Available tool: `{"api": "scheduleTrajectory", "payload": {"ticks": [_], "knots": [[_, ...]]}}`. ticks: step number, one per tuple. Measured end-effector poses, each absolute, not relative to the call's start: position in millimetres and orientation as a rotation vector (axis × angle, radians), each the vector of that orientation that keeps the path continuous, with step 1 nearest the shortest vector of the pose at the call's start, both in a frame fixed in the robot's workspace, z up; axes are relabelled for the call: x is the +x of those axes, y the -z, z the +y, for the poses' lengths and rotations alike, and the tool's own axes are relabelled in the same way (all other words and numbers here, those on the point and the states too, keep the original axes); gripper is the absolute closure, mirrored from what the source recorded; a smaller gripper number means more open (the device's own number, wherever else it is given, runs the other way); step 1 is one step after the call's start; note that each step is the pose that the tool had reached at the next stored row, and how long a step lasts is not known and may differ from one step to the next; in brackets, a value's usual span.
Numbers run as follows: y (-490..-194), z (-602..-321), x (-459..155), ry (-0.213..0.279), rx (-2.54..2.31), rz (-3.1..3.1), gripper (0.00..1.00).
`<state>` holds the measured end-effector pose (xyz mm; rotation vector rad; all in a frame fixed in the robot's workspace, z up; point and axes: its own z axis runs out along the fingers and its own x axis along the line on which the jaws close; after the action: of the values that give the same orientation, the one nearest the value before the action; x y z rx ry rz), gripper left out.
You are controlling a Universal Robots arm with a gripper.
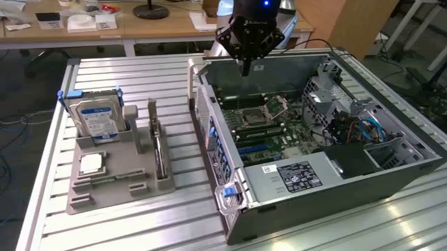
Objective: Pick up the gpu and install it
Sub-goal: 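Reach for the gpu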
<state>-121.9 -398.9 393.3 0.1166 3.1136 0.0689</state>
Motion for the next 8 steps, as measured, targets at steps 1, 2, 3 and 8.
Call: {"api": "scheduleTrajectory", "payload": {"ticks": [1, 2, 3, 8], "knots": [[-393.3, -398.9, -121.9, -0.069, 0.117, 3.114, 0.89], [-393.3, -398.9, -121.9, -0.069, 0.117, 3.114, 0.89], [-393.3, -398.9, -121.9, -0.069, 0.116, 3.114, 0.89], [-393.4, -398.9, -124.6, -0.069, 0.117, 3.114, 0.89]]}}
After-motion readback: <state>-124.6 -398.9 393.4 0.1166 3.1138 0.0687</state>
